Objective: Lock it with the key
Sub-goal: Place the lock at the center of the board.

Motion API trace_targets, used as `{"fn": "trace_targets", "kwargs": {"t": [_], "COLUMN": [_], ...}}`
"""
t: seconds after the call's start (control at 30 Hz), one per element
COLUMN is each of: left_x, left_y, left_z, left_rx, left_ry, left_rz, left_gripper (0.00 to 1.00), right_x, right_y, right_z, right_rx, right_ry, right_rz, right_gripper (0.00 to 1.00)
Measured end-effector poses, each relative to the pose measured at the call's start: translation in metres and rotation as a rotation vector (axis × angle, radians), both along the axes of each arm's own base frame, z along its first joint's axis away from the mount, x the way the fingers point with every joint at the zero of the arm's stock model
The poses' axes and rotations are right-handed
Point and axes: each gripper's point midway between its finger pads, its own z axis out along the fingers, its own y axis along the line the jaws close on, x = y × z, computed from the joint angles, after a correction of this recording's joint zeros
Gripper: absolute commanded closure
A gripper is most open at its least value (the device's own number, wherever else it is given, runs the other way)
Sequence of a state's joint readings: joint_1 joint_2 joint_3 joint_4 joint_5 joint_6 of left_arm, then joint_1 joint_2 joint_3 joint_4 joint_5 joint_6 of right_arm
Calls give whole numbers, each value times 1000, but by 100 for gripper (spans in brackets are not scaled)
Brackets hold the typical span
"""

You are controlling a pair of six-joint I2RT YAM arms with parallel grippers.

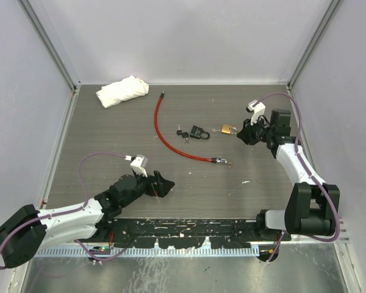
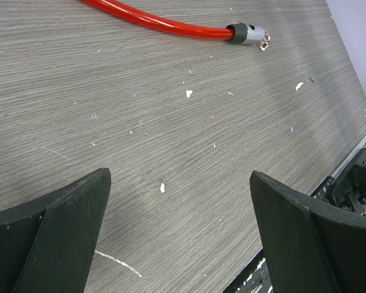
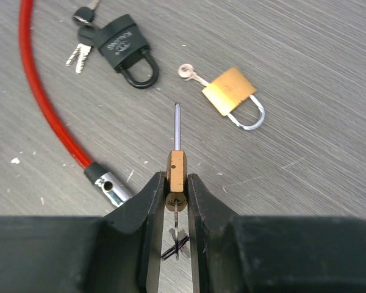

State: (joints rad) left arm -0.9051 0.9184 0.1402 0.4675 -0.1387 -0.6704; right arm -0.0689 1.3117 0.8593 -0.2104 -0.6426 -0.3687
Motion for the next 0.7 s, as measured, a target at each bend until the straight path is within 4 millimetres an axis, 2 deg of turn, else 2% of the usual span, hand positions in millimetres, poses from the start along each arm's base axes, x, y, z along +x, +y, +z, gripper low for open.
{"fn": "trace_targets", "kwargs": {"t": [0.3, 0.5, 0.7], "left_x": [-1, -2, -3], "left_y": [1, 2, 3], "left_z": [-3, -1, 1], "left_rx": [4, -4, -14], "left_ry": [3, -2, -9], "left_rz": [0, 0, 1], "left_gripper": [2, 2, 2], "right_x": [21, 25, 27], "right_y": [-38, -59, -75], "right_z": [-14, -43, -59], "right_rx": [-4, 7, 20], "right_ry": [35, 131, 183], "right_rz": [-242, -356, -431], "right_gripper": [93, 93, 92]}}
